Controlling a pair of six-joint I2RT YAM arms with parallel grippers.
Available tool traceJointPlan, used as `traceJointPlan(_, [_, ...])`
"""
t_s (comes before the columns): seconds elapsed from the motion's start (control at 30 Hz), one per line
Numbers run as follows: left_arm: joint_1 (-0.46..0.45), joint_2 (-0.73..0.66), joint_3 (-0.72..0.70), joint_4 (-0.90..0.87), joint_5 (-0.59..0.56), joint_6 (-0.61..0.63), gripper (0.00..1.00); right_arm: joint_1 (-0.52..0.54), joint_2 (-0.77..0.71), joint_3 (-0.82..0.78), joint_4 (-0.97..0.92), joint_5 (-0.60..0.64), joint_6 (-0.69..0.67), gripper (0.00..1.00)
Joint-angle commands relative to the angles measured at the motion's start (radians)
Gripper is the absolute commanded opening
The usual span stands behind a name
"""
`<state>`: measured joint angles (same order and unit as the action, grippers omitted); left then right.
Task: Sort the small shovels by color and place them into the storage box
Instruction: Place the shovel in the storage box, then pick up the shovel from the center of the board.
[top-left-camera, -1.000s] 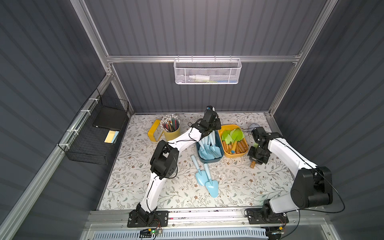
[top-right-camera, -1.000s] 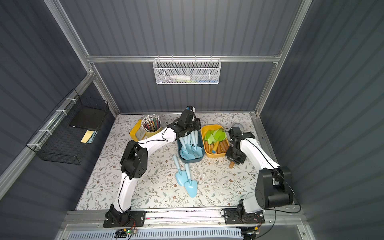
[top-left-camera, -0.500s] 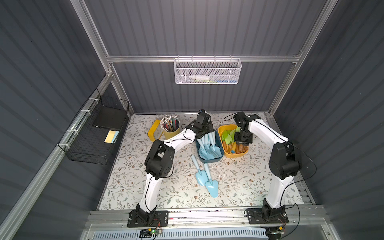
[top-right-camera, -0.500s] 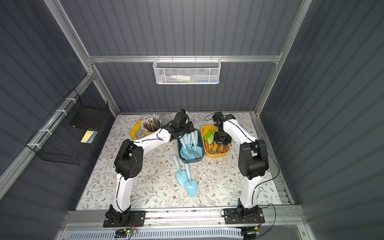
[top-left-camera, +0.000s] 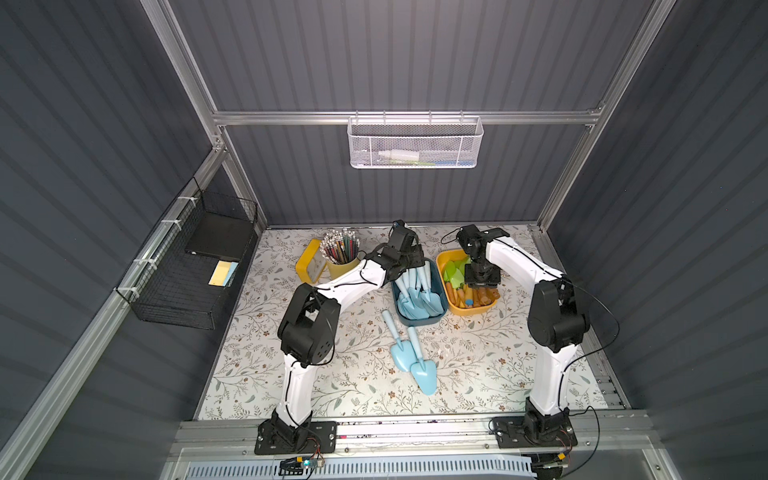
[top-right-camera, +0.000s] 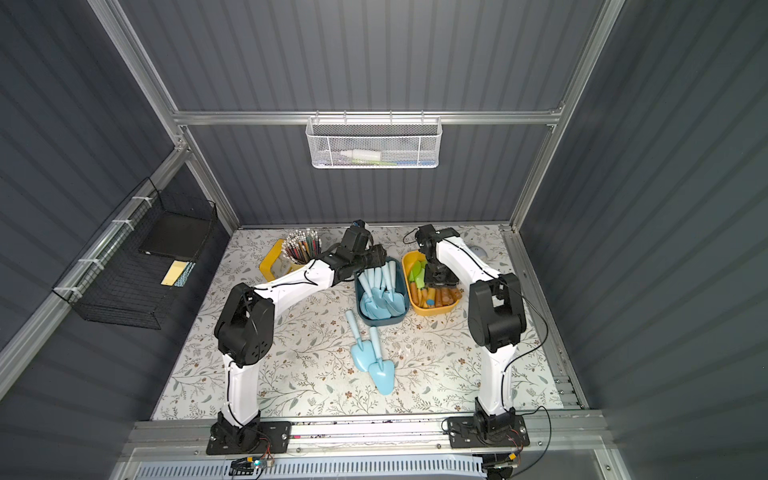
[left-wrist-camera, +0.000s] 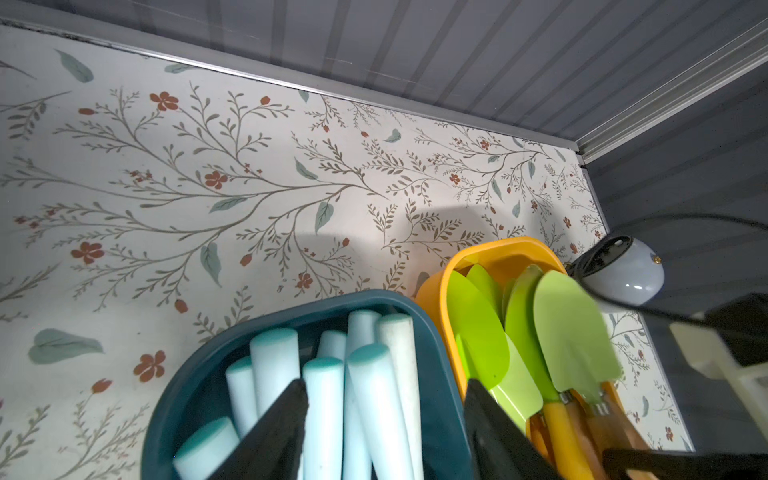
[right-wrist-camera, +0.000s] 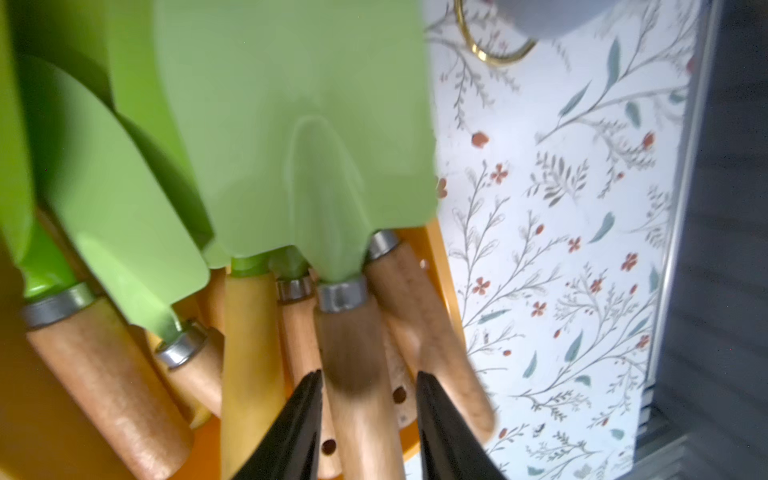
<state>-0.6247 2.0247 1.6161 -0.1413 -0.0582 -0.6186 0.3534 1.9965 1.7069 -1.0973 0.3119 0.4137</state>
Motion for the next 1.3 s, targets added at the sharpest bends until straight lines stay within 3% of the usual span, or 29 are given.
traceJointPlan(0.0, [-0.027, -0.087, -0.042, -0.035, 0.002, -0.009, 0.65, -0.005, -0.075, 0.023, 0.032, -0.002, 0.001, 0.46])
traceJointPlan(0.27, [-0.050, -0.167, -0.199, -0.024, 0.043, -0.045, 0.65, -0.029, -0.187, -0.071, 0.150, 0.009, 0.053, 0.46])
traceJointPlan(0.47, [-0.177, -0.199, -0.326, -0.070, 0.064, -0.087, 0.65, -0.039, -0.209, -0.095, 0.181, -0.034, 0.072, 0.46])
traceJointPlan(0.63, [-0.251, -0.273, -0.428, -0.095, 0.063, -0.181, 0.65, -0.042, -0.239, -0.151, 0.223, -0.055, 0.088, 0.46])
traceJointPlan(0.9, [-0.346, -0.366, -0.460, -0.169, 0.015, -0.308, 0.65, -0.047, -0.264, -0.213, 0.250, -0.072, 0.081, 0.45])
traceJointPlan(1.27, [-0.418, -0.481, -0.572, -0.223, 0.004, -0.532, 0.63, -0.047, -0.286, -0.281, 0.292, -0.152, 0.082, 0.45])
